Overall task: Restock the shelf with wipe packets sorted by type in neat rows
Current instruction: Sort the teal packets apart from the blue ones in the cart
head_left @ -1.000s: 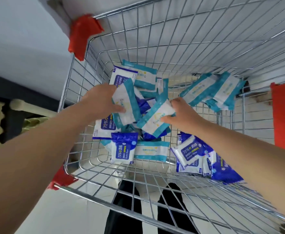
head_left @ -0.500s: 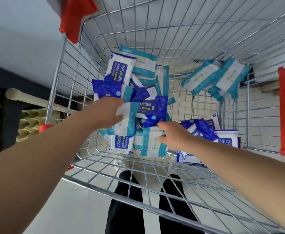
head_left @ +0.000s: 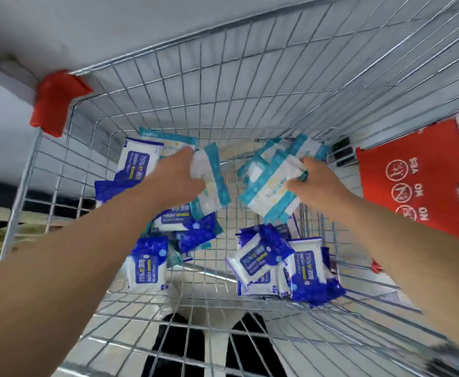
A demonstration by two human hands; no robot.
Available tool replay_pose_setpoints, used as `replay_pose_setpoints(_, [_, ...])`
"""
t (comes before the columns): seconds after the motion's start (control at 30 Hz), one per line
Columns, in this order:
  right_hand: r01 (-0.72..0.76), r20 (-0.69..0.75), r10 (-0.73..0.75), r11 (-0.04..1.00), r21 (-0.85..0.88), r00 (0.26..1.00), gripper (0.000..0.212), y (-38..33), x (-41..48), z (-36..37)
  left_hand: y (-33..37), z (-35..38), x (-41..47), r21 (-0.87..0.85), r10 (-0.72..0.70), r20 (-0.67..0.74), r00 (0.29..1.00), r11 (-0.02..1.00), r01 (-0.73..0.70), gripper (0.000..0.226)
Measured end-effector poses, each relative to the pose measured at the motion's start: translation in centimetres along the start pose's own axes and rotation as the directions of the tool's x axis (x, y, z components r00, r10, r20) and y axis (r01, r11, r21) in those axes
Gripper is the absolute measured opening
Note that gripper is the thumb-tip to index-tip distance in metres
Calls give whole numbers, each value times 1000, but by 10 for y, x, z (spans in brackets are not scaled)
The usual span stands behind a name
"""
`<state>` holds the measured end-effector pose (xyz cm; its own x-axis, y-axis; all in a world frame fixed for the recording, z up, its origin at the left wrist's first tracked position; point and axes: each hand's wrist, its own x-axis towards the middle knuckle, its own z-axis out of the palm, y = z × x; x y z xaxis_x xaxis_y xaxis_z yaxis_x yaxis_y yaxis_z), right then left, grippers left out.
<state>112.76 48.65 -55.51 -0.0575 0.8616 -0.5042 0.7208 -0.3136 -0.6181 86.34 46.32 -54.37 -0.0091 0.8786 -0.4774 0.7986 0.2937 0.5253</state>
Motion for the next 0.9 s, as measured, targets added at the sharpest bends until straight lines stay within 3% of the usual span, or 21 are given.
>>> replay_pose_setpoints(0.17, [-84, -209, 150, 952, 296, 966, 16, 31, 38, -30, 51, 43, 50, -320, -91, -6, 996, 944, 84, 35])
replay_pose_setpoints(0.27, [-143, -181, 289, 814, 563, 940, 28, 50, 66, -32, 74, 71, 79, -491, -204, -19, 979, 855, 169, 36])
replay_pose_setpoints(0.33, [-187, -196, 329, 835, 517, 924, 39, 63, 81, -28, 79, 92, 98, -517, -261, -55, 964, 833, 197, 46])
replay_pose_setpoints(0.47, [-181, -233, 224, 964, 193, 946, 38, 83, 98, -13, 75, 127, 125, -246, -272, -91, 958, 938, 243, 45])
replay_pose_setpoints(0.57, [-126, -197, 125, 992, 8, 972, 20, 86, 101, -11, 74, 135, 134, -206, -256, -26, 966, 947, 246, 37])
replay_pose_setpoints(0.67, [-101, -215, 65, 981, -164, 975, 21, 81, 94, -14, 74, 127, 127, 70, -237, -43, 971, 968, 239, 44])
replay_pose_setpoints(0.77, [-80, -294, -43, 916, -393, 955, 35, 66, 78, -14, 76, 107, 110, 390, -143, -107, 984, 904, 174, 45])
replay_pose_setpoints(0.9, [114, -180, -222, 873, -475, 958, 37, 26, 60, 4, 63, 69, 79, 660, 46, -107, 993, 750, 36, 35])
